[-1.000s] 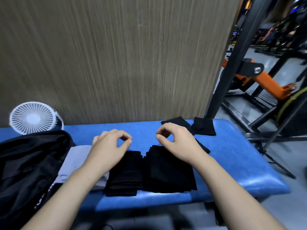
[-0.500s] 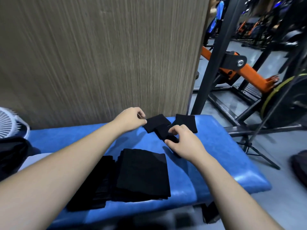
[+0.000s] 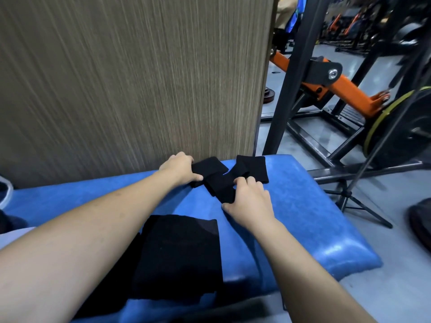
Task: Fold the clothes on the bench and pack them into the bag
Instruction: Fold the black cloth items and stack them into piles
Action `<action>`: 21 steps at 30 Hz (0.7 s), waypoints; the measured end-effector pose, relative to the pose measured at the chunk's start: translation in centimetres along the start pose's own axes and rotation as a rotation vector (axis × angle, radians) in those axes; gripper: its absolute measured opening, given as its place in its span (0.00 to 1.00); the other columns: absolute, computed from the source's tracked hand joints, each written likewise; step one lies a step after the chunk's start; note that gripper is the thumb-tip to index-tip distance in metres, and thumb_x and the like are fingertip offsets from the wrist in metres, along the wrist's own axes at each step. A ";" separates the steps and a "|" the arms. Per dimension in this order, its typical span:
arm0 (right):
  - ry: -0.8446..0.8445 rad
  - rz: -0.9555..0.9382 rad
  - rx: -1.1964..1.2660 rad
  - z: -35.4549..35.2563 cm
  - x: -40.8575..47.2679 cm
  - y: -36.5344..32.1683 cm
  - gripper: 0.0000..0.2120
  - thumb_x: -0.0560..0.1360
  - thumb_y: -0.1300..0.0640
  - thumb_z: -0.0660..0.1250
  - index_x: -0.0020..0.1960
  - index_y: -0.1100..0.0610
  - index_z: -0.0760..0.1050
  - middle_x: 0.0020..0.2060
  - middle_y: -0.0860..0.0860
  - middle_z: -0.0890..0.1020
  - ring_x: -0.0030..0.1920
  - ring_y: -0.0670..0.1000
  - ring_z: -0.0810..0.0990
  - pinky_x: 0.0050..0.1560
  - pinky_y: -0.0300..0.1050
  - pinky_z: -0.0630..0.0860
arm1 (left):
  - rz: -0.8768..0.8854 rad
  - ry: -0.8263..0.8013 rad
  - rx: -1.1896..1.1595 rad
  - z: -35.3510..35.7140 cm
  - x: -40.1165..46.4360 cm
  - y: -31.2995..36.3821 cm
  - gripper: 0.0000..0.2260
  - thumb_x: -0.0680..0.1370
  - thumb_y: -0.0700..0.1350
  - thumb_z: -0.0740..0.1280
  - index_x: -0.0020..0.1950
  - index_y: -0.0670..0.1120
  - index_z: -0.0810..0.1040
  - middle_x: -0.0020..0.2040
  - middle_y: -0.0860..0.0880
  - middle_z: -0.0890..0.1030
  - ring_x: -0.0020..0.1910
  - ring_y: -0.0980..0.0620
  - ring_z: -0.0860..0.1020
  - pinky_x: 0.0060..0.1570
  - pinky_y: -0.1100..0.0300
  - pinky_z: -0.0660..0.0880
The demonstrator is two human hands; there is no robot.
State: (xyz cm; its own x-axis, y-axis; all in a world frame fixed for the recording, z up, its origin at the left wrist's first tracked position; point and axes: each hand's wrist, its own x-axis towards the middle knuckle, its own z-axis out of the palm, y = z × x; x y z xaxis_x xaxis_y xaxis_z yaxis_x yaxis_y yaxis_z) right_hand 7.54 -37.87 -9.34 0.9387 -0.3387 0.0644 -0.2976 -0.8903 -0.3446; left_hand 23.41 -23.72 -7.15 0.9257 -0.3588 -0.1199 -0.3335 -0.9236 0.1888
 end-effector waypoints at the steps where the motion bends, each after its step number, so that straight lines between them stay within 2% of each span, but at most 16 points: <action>1: -0.006 0.007 0.007 0.0 0.1 -0.1 0.26 0.74 0.46 0.70 0.67 0.55 0.68 0.62 0.53 0.72 0.63 0.56 0.69 0.62 0.49 0.68 | -0.005 -0.003 -0.005 0.0 0.0 0.0 0.26 0.73 0.59 0.73 0.65 0.45 0.76 0.63 0.46 0.74 0.65 0.43 0.71 0.61 0.46 0.73; 4: -0.033 0.031 0.026 -0.1 0.1 -0.3 0.24 0.74 0.47 0.70 0.65 0.56 0.70 0.60 0.53 0.71 0.62 0.56 0.70 0.62 0.48 0.68 | -0.027 -0.008 -0.128 -0.5 -0.2 -0.4 0.13 0.73 0.52 0.73 0.53 0.46 0.79 0.54 0.46 0.81 0.54 0.45 0.77 0.53 0.51 0.76; 6: -0.049 0.046 0.043 -0.2 0.1 -0.4 0.21 0.74 0.47 0.70 0.62 0.56 0.71 0.59 0.53 0.71 0.61 0.56 0.70 0.62 0.48 0.69 | -0.055 0.014 -0.223 -1.0 -0.7 -0.7 0.05 0.74 0.46 0.71 0.45 0.47 0.77 0.48 0.46 0.82 0.47 0.47 0.78 0.44 0.56 0.73; 8: -0.054 0.053 0.060 -0.3 0.0 -0.5 0.19 0.73 0.48 0.70 0.60 0.55 0.71 0.57 0.52 0.70 0.60 0.56 0.70 0.61 0.49 0.69 | -0.083 0.023 -0.301 -1.6 -1.5 -1.2 0.04 0.74 0.43 0.70 0.43 0.45 0.77 0.44 0.46 0.81 0.42 0.47 0.77 0.38 0.58 0.70; 11: -0.032 0.021 0.045 -0.5 -0.2 -1.0 0.14 0.73 0.50 0.69 0.55 0.54 0.71 0.51 0.50 0.72 0.55 0.56 0.72 0.55 0.48 0.69 | -0.115 0.041 -0.362 -2.6 -2.9 -2.7 0.04 0.73 0.43 0.69 0.44 0.42 0.77 0.39 0.46 0.79 0.37 0.47 0.75 0.33 0.59 0.68; 13: -0.020 0.030 0.149 -0.9 -0.3 -1.3 0.09 0.73 0.52 0.70 0.46 0.53 0.71 0.43 0.48 0.77 0.48 0.55 0.76 0.48 0.48 0.70 | -0.141 0.069 -0.390 -3.2 -3.9 -4.1 0.07 0.73 0.44 0.69 0.45 0.41 0.78 0.39 0.46 0.79 0.38 0.47 0.75 0.35 0.58 0.68; 15: -0.048 0.093 0.364 -1.2 -0.1 -1.5 0.09 0.72 0.53 0.72 0.42 0.53 0.72 0.39 0.48 0.80 0.43 0.53 0.79 0.42 0.48 0.73 | -0.160 0.091 -0.422 -3.7 -4.7 -5.8 0.08 0.72 0.44 0.71 0.46 0.41 0.78 0.39 0.46 0.81 0.39 0.47 0.77 0.38 0.57 0.69; 18: -0.113 0.153 0.684 -1.5 0.3 -1.9 0.07 0.72 0.59 0.75 0.45 0.60 0.78 0.39 0.54 0.84 0.34 0.51 0.81 0.37 0.50 0.80 | -0.159 0.088 -0.439 -4.5 -5.6 -8.6 0.07 0.71 0.43 0.73 0.43 0.44 0.76 0.38 0.47 0.80 0.38 0.47 0.77 0.39 0.56 0.70; 19: -0.129 0.170 0.774 -1.4 0.3 -2.0 0.08 0.72 0.61 0.74 0.46 0.63 0.77 0.40 0.56 0.84 0.31 0.53 0.80 0.33 0.48 0.80 | -0.156 0.082 -0.442 -4.7 -5.9 -9.4 0.08 0.70 0.43 0.73 0.42 0.45 0.75 0.38 0.47 0.80 0.38 0.47 0.76 0.40 0.55 0.71; 21: -0.140 0.189 0.876 -1.3 0.4 -2.4 0.08 0.74 0.64 0.73 0.47 0.63 0.74 0.38 0.56 0.81 0.28 0.55 0.79 0.24 0.41 0.73 | -0.146 0.081 -0.445 -5.1 -6.6 -10.5 0.10 0.70 0.42 0.74 0.40 0.46 0.72 0.37 0.47 0.78 0.37 0.47 0.75 0.40 0.53 0.70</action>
State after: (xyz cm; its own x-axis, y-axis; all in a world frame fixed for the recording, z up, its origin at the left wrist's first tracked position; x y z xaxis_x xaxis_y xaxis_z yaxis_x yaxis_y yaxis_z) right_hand 8.40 -36.30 -7.26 0.9173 -0.3647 -0.1601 -0.2635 -0.2543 -0.9305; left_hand 21.72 -10.99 -3.39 0.9739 -0.2019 -0.1034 -0.1066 -0.8096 0.5772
